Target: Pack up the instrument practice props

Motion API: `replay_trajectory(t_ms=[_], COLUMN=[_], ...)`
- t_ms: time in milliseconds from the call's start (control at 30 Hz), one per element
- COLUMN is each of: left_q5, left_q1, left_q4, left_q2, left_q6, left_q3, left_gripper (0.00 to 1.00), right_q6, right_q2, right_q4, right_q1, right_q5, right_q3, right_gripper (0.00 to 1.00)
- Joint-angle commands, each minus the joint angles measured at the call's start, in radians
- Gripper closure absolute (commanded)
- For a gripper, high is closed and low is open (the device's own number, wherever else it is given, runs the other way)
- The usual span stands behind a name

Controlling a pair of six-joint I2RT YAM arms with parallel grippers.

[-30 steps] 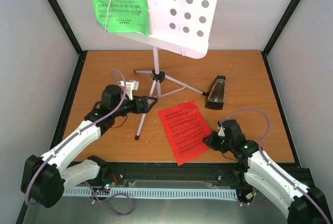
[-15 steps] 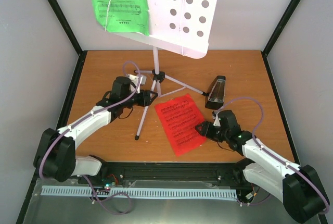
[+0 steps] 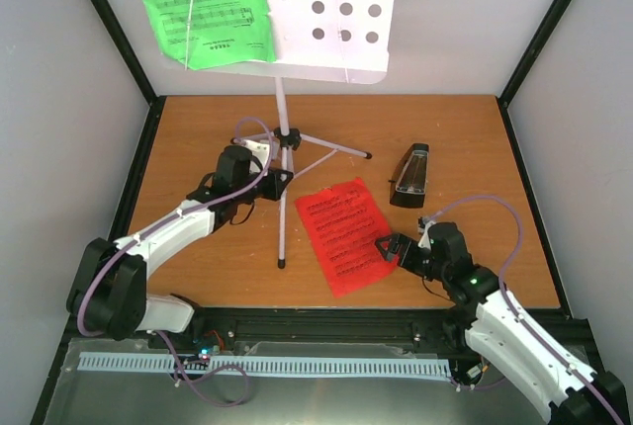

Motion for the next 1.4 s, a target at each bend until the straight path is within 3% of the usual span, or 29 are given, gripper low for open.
replay_trajectory(t_ms=[0, 233, 400, 633, 733, 900, 1000, 1200, 1367], left_q5=[-0.152, -0.08, -0.165, -0.138, -0.106, -0.093, -0.062, 0.115, 0.284], left_q1=[0.014, -0.001, -0.088, -0.131, -0.131, -0.11, -0.039, 0.19, 0.371], left_q4=[-0.044, 0.08, 0.151, 0.185, 0.207, 0.161, 0.137, 0.094, -0.004], left_q2=[-0.043, 0.012, 0.092, 0.206, 0.205, 0.129, 0.017, -0.249, -0.422], left_q6=[-0.139, -0.314, -0.422, -0.476, -0.468, -0.394, -0.382, -0.256, -0.224], left_q3=[-0.029, -0.047, 0.013, 0.068, 0.055, 0.031, -0.042, -0.171, -0.153], left_gripper=[0.97, 1.0, 1.0, 0.95, 0.78, 0.2, 0.02, 0.01, 0.0], right_q6=[0.041, 0.04, 0.06, 0.033, 0.036, 0.011, -0.051, -0.116, -0.196], right_q2=[-0.082, -0.151, -0.176, -0.228, -0.246, -0.249, -0.21, 0.042, 0.268], right_q4=[-0.093, -0.168, -0.181, -0.289, -0.307, -0.24, -0.151, 0.038, 0.065], right_q1=[0.003, 0.003, 0.003, 0.003, 0.003, 0.003, 0.003, 0.006, 0.053], right_q5=[0.039, 0.072, 0.056, 0.122, 0.132, 0.07, 0.01, -0.244, -0.287], right_q3=[-0.023, 0.003, 0.041, 0.095, 0.114, 0.224, 0.347, 0.62, 0.917], right_gripper=[0.0, 0.0, 0.0, 0.0, 0.0, 0.0, 0.0, 0.0, 0.02])
